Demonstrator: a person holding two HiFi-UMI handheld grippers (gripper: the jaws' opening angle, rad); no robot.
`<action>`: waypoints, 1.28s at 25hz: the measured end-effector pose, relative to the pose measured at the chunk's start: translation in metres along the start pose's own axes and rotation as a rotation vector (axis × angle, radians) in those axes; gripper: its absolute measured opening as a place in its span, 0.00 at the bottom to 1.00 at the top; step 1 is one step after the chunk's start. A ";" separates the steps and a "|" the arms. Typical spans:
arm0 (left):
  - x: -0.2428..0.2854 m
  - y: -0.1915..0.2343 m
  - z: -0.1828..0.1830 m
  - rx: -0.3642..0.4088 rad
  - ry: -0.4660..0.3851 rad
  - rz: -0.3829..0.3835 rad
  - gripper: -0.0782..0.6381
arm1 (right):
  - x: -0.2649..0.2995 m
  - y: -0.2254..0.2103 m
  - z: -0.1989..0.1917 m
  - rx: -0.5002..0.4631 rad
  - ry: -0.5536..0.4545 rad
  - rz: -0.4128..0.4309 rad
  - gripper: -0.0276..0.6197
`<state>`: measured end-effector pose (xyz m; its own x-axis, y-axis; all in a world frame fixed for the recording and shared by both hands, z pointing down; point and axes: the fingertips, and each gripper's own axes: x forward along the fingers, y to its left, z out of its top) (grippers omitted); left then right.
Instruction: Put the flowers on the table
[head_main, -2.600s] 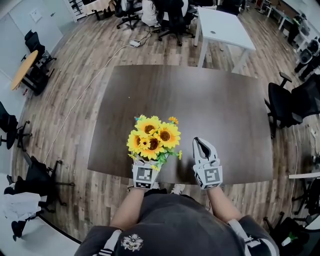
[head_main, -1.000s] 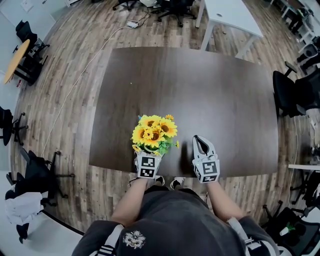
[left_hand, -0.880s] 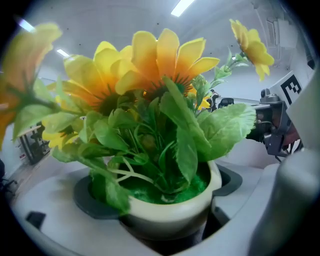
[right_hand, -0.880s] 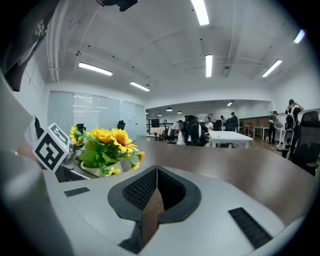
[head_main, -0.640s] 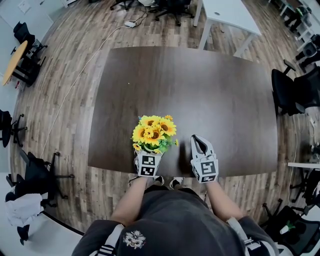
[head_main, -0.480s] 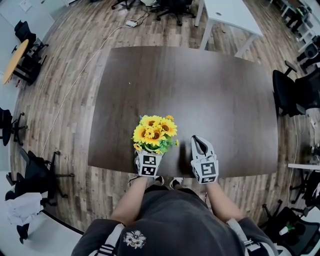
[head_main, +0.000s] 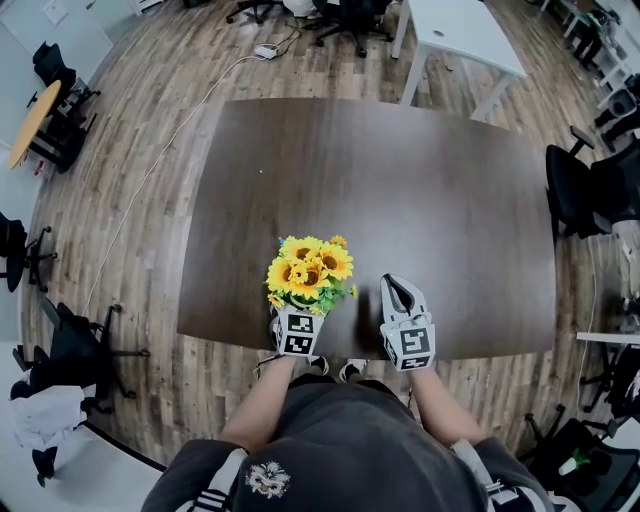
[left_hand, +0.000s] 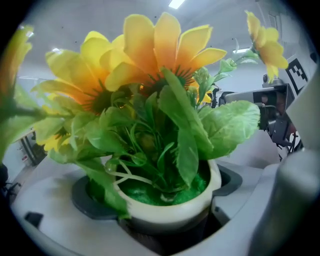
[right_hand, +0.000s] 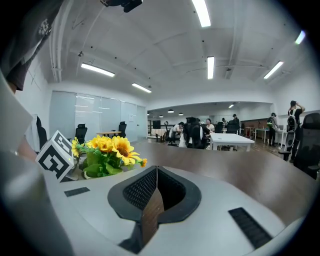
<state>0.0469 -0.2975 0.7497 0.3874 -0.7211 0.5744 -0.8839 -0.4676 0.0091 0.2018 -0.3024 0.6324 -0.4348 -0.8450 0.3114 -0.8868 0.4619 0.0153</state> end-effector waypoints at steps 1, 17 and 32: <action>-0.002 0.001 0.001 0.000 -0.005 0.002 0.86 | 0.000 0.001 0.001 -0.001 -0.002 0.001 0.08; -0.081 0.011 0.031 0.055 -0.127 0.035 0.85 | 0.000 0.012 0.029 -0.006 -0.071 0.025 0.08; -0.142 0.034 0.151 0.053 -0.473 0.142 0.56 | 0.002 0.031 0.094 -0.037 -0.209 0.075 0.08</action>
<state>0.0015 -0.2885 0.5448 0.3513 -0.9268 0.1325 -0.9269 -0.3643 -0.0908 0.1585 -0.3147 0.5441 -0.5260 -0.8434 0.1093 -0.8459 0.5322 0.0358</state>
